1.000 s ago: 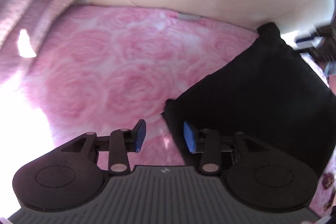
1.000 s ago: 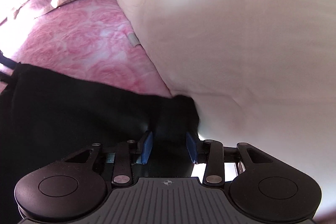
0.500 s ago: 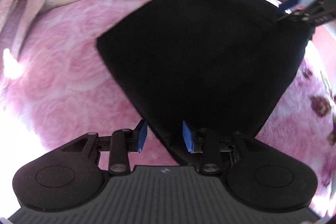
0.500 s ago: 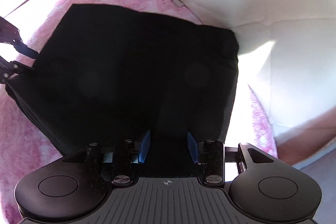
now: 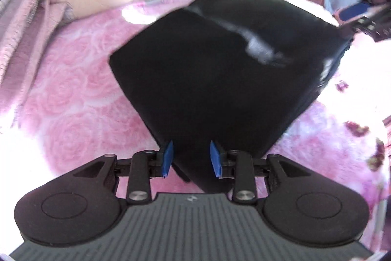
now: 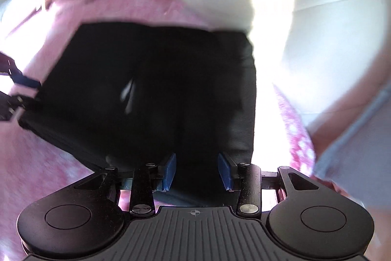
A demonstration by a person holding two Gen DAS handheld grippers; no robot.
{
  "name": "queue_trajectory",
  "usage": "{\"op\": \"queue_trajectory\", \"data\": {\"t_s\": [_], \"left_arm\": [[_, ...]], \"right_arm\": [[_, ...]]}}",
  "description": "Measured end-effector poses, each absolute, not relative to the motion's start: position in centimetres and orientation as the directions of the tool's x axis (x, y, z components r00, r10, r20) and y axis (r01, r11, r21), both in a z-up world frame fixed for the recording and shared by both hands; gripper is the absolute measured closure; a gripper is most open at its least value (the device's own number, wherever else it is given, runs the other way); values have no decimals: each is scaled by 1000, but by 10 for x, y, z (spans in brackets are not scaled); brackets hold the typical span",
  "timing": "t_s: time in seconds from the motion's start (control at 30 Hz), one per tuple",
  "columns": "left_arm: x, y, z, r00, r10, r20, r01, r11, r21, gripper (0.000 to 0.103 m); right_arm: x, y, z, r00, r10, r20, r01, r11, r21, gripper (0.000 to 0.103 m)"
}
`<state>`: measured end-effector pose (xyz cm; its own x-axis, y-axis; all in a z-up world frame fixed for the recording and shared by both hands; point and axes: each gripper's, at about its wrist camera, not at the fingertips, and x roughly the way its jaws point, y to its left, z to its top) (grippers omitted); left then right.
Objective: Fold clothes
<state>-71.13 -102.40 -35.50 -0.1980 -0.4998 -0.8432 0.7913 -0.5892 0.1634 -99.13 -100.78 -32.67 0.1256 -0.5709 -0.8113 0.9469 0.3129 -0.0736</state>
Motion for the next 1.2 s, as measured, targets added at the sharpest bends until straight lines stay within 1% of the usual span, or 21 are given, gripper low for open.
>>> {"op": "queue_trajectory", "data": {"t_s": [0.07, 0.1, 0.13, 0.17, 0.23, 0.27, 0.33, 0.37, 0.43, 0.47, 0.5, 0.6, 0.77, 1.07, 1.2], "left_arm": [[-704, -1002, -337, -206, -518, -830, 812, -563, 151, 72], [-698, -990, -327, -210, -528, -823, 828, -544, 138, 68], [-693, -978, -317, -214, -537, -816, 842, -525, 125, 61], [-687, -964, -307, -228, -550, -803, 857, -505, 102, 57], [-675, -937, -284, -261, -570, -779, 881, -470, 49, 40], [-668, -924, -272, -280, -578, -767, 890, -455, 18, 36], [-650, -892, -247, -317, -584, -747, 899, -437, -40, 22], [-642, -877, -234, -323, -591, -739, 900, -434, -46, 18], [-626, -847, -209, -333, -605, -723, 902, -428, -58, 6], [-618, -834, -199, -333, -614, -716, 904, -424, -57, 3], [-610, -821, -189, -332, -622, -709, 906, -420, -56, 2], [-596, -795, -167, -323, -610, -724, 908, -416, -55, 2], [-596, -764, -143, -299, -624, -722, 908, -418, -15, 2], [-606, -739, -117, -283, -644, -711, 915, -403, 1, 2], [-607, -734, -110, -266, -644, -717, 922, -388, 6, 2]], "right_arm": [[-983, -978, -312, 105, -593, -799, 953, 288, -88, 59], [-977, -962, -305, 94, -600, -794, 958, 273, -93, 57], [-971, -944, -298, 79, -608, -790, 966, 242, -89, 52], [-964, -925, -291, 64, -617, -785, 974, 208, -84, 50], [-943, -888, -274, 28, -636, -771, 989, 131, -72, 38], [-932, -866, -262, 7, -650, -760, 994, 88, -66, 36], [-910, -823, -242, -26, -670, -742, 999, 3, -38, 26], [-898, -800, -232, -43, -676, -735, 999, -39, -22, 24], [-877, -765, -213, -54, -672, -739, 994, -107, 24, 21], [-870, -746, -203, -49, -668, -743, 991, -124, 46, 21], [-861, -733, -194, -50, -665, -745, 990, -130, 49, 20], [-836, -698, -166, -57, -660, -749, 988, -143, 50, 20], [-820, -680, -127, -78, -646, -759, 988, -154, 30, 19], [-808, -672, -93, -123, -643, -756, 985, -169, -17, 19], [-800, -672, -88, -114, -642, -759, 987, -160, -13, 19]]}}
